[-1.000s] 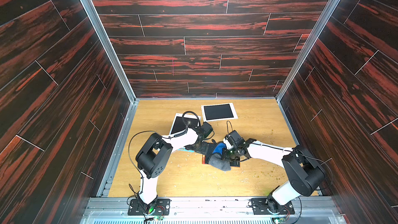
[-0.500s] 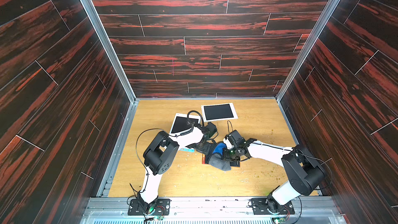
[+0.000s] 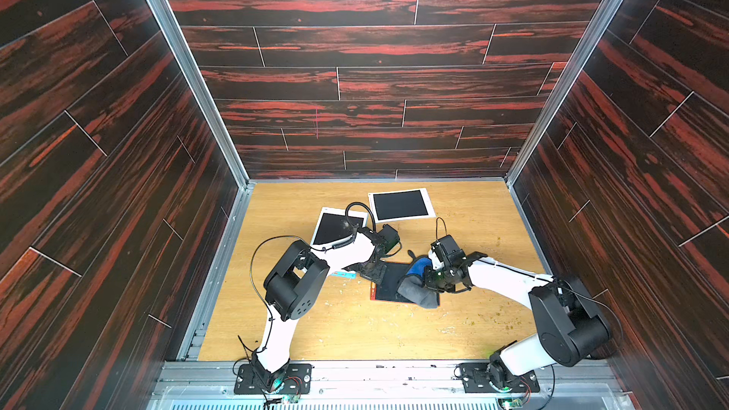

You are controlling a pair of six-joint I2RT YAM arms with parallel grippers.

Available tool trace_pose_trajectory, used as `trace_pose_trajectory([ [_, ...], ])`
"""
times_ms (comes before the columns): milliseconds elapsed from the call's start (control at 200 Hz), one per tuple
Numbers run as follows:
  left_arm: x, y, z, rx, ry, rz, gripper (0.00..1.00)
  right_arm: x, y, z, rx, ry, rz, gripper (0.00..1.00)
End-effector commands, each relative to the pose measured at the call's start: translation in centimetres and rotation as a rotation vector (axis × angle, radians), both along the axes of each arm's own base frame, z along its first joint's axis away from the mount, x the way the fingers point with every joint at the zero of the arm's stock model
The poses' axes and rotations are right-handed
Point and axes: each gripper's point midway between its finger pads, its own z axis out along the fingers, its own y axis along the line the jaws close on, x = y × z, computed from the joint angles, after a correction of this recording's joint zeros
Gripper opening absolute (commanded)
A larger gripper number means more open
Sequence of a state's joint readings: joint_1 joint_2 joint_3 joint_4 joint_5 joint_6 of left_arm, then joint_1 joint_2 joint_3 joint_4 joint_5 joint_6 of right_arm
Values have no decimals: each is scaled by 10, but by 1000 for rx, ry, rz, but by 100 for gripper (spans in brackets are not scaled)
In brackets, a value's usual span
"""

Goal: Wipe the drawing tablet
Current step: Wipe the dirt from the drawing tablet.

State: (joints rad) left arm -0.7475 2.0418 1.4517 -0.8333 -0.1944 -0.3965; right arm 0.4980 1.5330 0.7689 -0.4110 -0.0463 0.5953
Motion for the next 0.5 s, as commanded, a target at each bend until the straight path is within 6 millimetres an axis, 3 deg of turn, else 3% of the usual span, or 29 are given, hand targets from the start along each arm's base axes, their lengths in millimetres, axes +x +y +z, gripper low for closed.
trace_pose_trajectory([
  [0, -10, 12, -6, 51, 36, -12, 87, -47, -77, -27, -356, 179, -112, 0],
  [311, -10, 11, -3, 38, 23, -12, 87, -39, -113, 10, -551, 119, -250, 0],
  [496, -8, 10, 0, 26, 8, -13, 87, -17, -133, 64, -672, 6, -315, 0],
])
